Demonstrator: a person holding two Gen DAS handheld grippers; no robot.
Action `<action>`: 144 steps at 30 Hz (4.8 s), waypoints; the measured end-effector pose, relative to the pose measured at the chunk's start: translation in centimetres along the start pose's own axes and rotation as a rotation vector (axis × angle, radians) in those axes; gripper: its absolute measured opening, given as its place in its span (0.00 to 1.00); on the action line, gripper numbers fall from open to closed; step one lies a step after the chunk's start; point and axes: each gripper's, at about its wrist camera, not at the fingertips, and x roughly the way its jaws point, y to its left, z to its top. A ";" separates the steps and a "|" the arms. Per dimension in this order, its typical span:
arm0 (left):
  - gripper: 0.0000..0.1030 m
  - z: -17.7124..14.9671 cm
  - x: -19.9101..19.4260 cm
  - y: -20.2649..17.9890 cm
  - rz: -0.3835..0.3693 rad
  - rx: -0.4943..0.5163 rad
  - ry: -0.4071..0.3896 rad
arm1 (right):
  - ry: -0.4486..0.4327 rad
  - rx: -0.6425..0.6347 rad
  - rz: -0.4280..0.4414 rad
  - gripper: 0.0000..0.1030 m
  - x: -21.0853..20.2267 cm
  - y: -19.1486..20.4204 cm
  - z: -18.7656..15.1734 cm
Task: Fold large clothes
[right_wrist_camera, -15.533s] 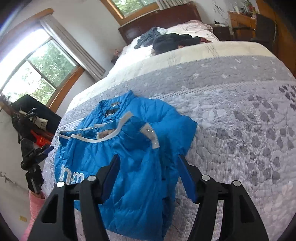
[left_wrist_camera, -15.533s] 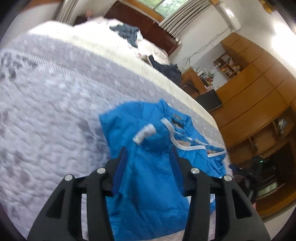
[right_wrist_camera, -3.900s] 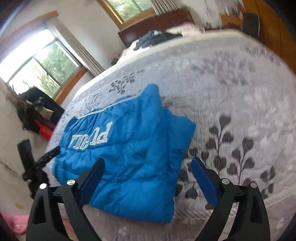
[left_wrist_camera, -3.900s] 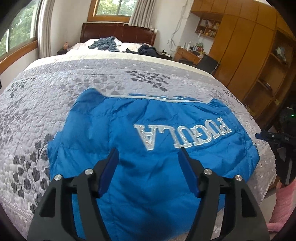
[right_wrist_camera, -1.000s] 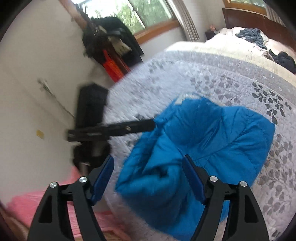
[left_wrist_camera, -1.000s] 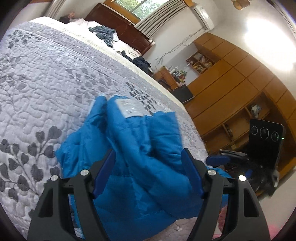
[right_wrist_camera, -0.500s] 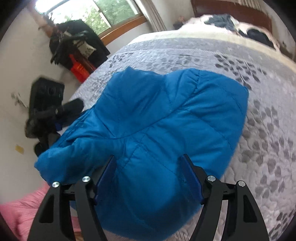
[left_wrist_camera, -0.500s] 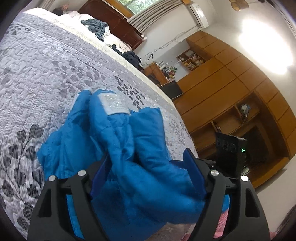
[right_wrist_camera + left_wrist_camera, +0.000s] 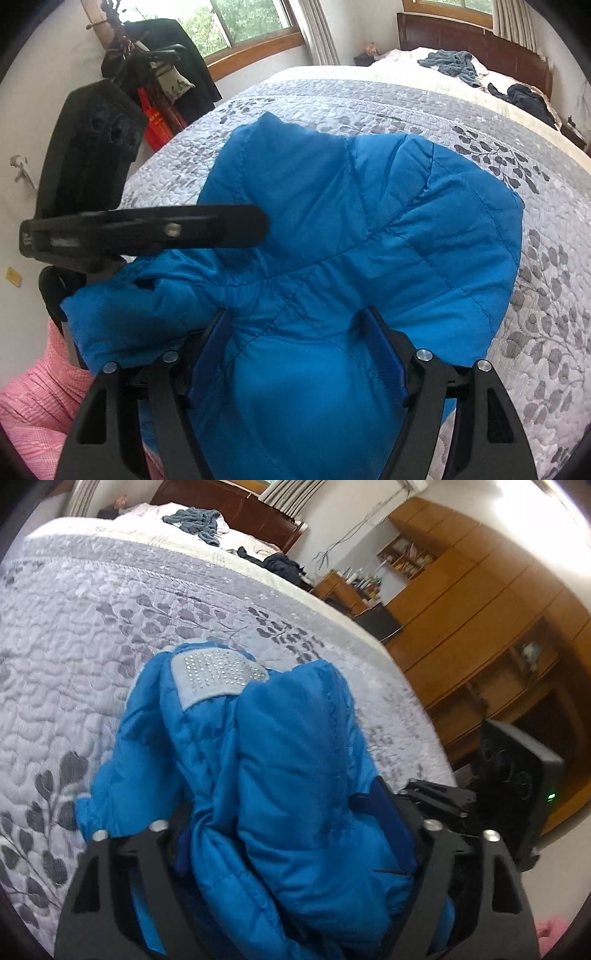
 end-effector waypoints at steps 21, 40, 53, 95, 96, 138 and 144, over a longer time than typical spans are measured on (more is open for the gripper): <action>0.18 1.8 -0.6 -6.1 -0.004 0.185 -0.124 | -0.281 0.254 0.027 0.75 -8.9 -10.0 -5.3; 0.16 -0.9 -6.1 4.0 -0.133 -0.015 -0.209 | -0.180 0.096 0.050 0.75 -6.1 -4.1 -3.9; 0.23 -3.0 -3.7 8.6 -0.154 -0.074 -0.181 | -0.055 0.171 0.060 0.79 -2.3 -4.0 -4.3; 0.16 -9.8 -11.9 0.4 0.011 -0.108 -0.105 | -0.070 0.104 -0.022 0.79 -4.5 -1.9 -4.8; 0.16 -10.3 -11.4 1.7 -0.004 -0.150 -0.091 | -0.065 0.104 -0.017 0.79 -4.3 -1.9 -4.7; 0.49 -8.7 -8.8 1.5 0.272 0.024 -0.095 | -0.040 0.049 -0.034 0.83 -2.7 -0.6 -4.4; 0.53 -8.7 -8.5 2.9 0.198 -0.034 -0.087 | -0.035 0.065 -0.015 0.83 -2.7 -1.0 -4.4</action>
